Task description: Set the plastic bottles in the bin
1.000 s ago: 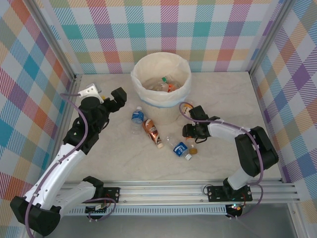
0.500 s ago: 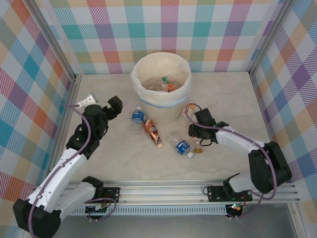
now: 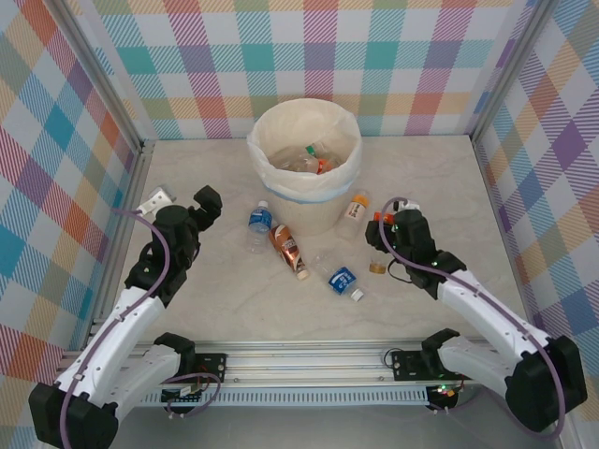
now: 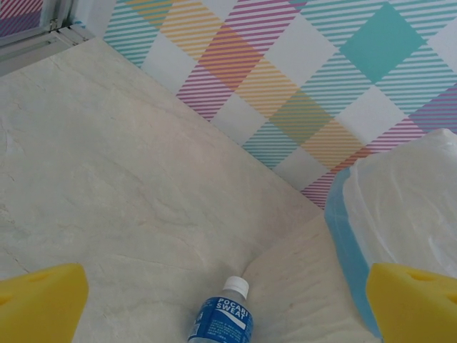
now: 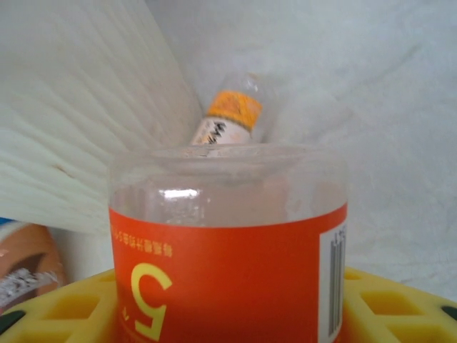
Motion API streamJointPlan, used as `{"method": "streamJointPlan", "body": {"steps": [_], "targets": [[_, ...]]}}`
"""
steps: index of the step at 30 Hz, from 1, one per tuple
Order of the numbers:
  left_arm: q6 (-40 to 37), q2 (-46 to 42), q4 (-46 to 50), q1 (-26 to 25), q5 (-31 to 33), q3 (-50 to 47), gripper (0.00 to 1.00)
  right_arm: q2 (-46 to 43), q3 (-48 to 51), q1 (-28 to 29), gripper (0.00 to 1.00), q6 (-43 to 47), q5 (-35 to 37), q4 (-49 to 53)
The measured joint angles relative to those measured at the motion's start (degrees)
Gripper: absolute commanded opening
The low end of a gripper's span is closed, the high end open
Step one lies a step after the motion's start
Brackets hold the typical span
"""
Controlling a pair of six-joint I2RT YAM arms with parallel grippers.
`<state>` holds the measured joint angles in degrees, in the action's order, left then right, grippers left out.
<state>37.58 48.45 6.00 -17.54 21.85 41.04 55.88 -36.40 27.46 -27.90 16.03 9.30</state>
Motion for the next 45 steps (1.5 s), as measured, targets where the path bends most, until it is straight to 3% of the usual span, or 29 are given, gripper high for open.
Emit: {"method": "streamJointPlan", "body": {"steps": [9,17,25,37,41,45], "targets": [[1.68,0.46,-0.39,1.27,-1.46,-0.94,1.0,-6.73,-0.72,0.0,0.4,0.33,-1.79,-9.38],[2.1,0.44,-0.13,1.99,-2.91,-1.27,1.0,-3.41,-15.37,0.0,0.4,5.38,-6.36,-11.08],[3.15,2.03,0.17,2.78,-6.51,-1.53,1.0,6.62,-32.39,0.0,0.42,11.52,-14.34,-14.47],[3.32,5.35,4.79,3.48,-11.93,-1.53,1.0,33.27,-53.29,0.0,0.46,26.25,-22.56,-12.87],[2.97,4.02,5.38,3.8,-12.44,-1.53,1.0,35.3,-53.72,0.0,0.54,31.71,-24.65,-10.75],[1.77,3.85,5.42,4.59,-14.99,-1.53,1.0,35.06,-53.62,0.02,0.7,39.01,-28.94,-6.93]]}}
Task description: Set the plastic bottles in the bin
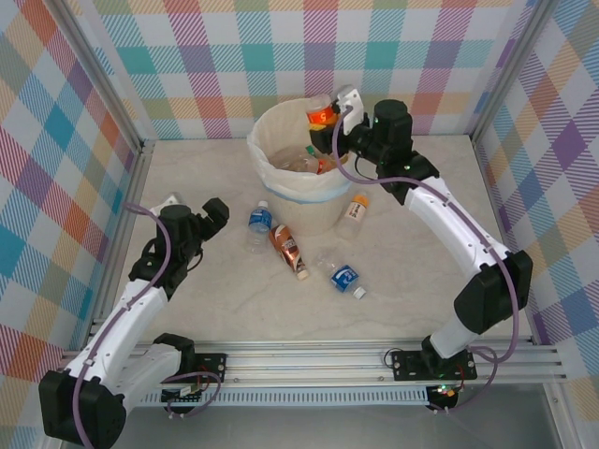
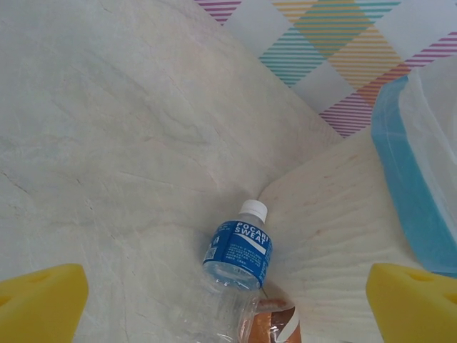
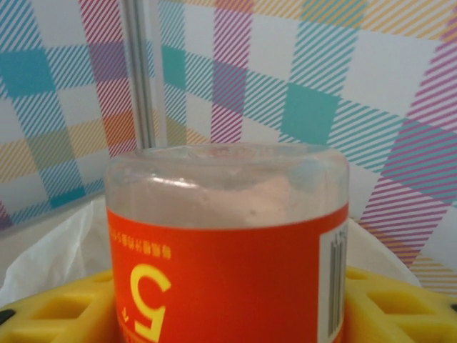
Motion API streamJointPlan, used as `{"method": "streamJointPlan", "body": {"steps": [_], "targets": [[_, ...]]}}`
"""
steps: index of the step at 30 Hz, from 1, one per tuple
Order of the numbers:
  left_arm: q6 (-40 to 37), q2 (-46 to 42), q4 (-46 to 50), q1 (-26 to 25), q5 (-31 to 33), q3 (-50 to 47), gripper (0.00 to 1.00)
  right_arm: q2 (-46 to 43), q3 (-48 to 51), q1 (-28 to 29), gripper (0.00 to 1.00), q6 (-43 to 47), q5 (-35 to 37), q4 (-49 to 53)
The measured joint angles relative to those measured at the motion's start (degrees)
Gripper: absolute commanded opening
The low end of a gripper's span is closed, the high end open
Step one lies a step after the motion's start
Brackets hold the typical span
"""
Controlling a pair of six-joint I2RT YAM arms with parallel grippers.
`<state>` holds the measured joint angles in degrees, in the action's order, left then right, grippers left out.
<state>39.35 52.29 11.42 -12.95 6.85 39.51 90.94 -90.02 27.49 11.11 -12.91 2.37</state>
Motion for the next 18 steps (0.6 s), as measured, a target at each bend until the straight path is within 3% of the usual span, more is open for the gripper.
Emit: {"method": "streamJointPlan", "body": {"steps": [4,8,18], "targets": [[-1.31,2.54,-1.07,1.03,-3.93,0.09,1.0,-1.27,0.31,0.31,0.82,6.08,-6.19,5.75],[-2.1,8.04,-1.14,1.22,-8.24,1.07,1.0,-3.85,1.16,0.37,0.86,8.61,-8.87,8.61],[-2.38,14.19,-1.84,1.27,-12.96,3.21,1.0,-12.07,9.18,0.39,0.96,4.42,-6.58,6.25]]}}
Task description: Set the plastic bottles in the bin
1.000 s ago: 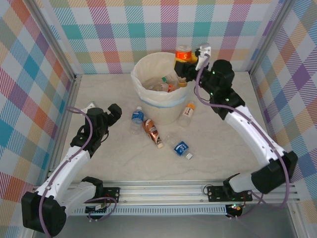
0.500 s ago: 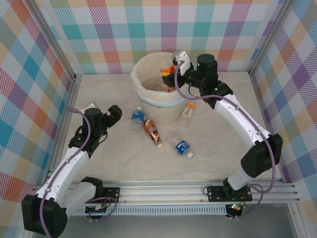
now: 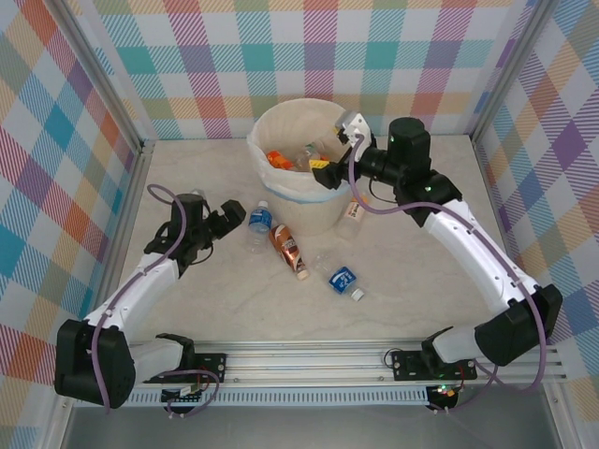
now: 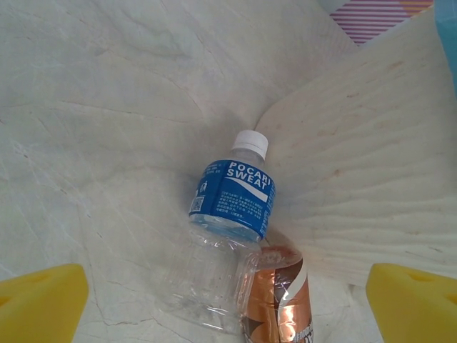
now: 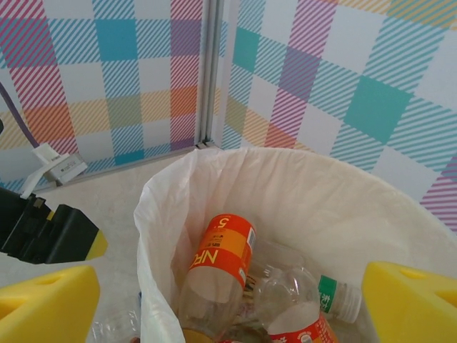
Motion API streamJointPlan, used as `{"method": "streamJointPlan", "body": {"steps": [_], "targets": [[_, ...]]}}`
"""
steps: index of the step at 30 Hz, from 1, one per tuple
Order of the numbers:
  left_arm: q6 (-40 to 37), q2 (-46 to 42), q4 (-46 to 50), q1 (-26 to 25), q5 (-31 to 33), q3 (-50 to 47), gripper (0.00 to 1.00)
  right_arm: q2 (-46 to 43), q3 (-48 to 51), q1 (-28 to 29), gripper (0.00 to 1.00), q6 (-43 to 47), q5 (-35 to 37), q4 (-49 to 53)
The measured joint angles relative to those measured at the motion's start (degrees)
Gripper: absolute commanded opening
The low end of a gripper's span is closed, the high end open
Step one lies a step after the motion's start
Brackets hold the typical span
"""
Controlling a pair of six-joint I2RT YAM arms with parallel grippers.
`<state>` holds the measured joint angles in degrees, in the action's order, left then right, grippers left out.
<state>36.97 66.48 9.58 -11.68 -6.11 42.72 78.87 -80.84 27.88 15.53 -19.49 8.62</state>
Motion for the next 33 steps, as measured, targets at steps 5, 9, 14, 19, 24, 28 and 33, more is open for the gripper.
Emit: {"method": "streamJointPlan", "body": {"steps": [5,9,14,19,24,28,33], "targets": [[-1.01,3.17,-0.61,0.0,-2.25,1.81,1.0,-3.32,5.79,0.0,1.0,-4.11,5.49,-0.87],[-2.34,6.88,-0.72,-0.02,-3.93,3.5,1.0,-6.84,10.34,0.0,1.0,-7.37,9.49,-1.09],[-5.11,12.57,-0.24,-0.72,-4.33,6.32,1.0,-12.55,15.65,0.0,1.0,-12.31,15.28,-1.95],[-8.46,18.75,1.84,-4.04,-1.68,10.23,0.98,-17.62,20.48,0.0,1.0,-16.26,21.99,-2.95],[-10.29,23.06,2.34,-5.81,-0.59,10.86,0.95,-20.98,23.76,0.0,1.0,-18.51,27.21,-3.06],[-11.1,26.12,2.43,-5.88,-0.42,11.23,0.94,-22.93,25.92,0.0,1.0,-19.74,30.47,-2.99],[-11.56,29.75,2.58,-6.14,-0.37,13.97,0.92,-23.19,26.99,0.0,1.0,-21.05,32.59,-2.99]]}}
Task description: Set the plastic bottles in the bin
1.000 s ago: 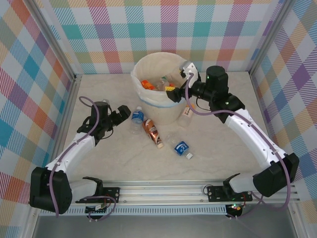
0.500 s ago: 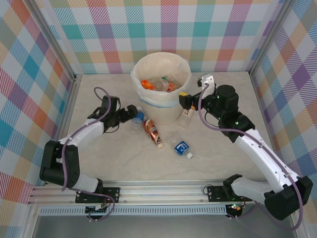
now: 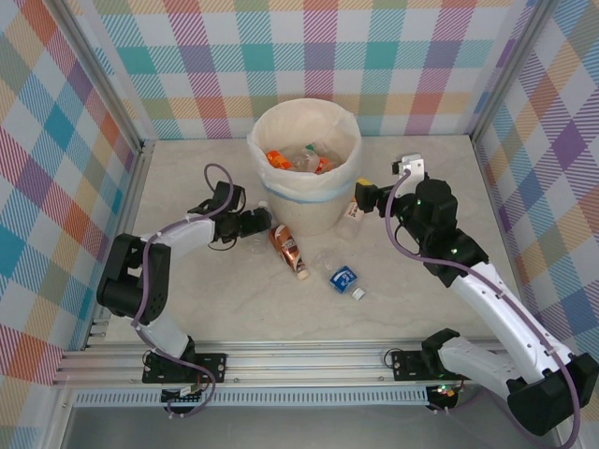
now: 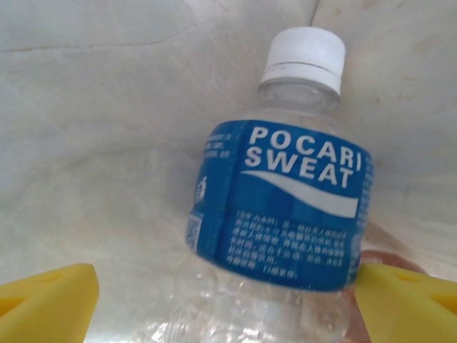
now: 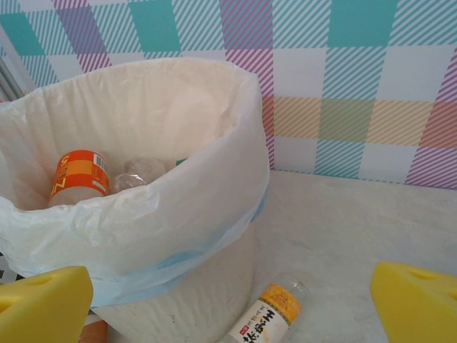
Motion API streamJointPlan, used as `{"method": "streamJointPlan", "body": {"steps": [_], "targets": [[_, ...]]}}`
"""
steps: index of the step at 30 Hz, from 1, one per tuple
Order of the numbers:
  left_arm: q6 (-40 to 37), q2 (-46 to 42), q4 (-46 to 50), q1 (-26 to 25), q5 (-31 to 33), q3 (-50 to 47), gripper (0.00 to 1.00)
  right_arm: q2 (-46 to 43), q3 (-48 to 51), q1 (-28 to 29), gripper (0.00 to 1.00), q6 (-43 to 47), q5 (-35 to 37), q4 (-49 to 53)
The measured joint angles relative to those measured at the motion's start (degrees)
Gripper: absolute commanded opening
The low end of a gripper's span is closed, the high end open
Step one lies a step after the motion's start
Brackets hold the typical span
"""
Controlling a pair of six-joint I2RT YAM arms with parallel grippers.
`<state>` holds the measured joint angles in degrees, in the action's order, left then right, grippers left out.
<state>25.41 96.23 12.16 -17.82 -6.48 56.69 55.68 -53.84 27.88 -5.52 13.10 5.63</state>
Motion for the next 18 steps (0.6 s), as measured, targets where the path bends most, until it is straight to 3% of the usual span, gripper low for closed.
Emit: {"method": "streamJointPlan", "body": {"steps": [18], "targets": [[0.28,6.45,6.43,-0.52,6.6,5.03,0.81,0.13,0.68,0.0,1.0,-1.62,1.25,-0.07]]}}
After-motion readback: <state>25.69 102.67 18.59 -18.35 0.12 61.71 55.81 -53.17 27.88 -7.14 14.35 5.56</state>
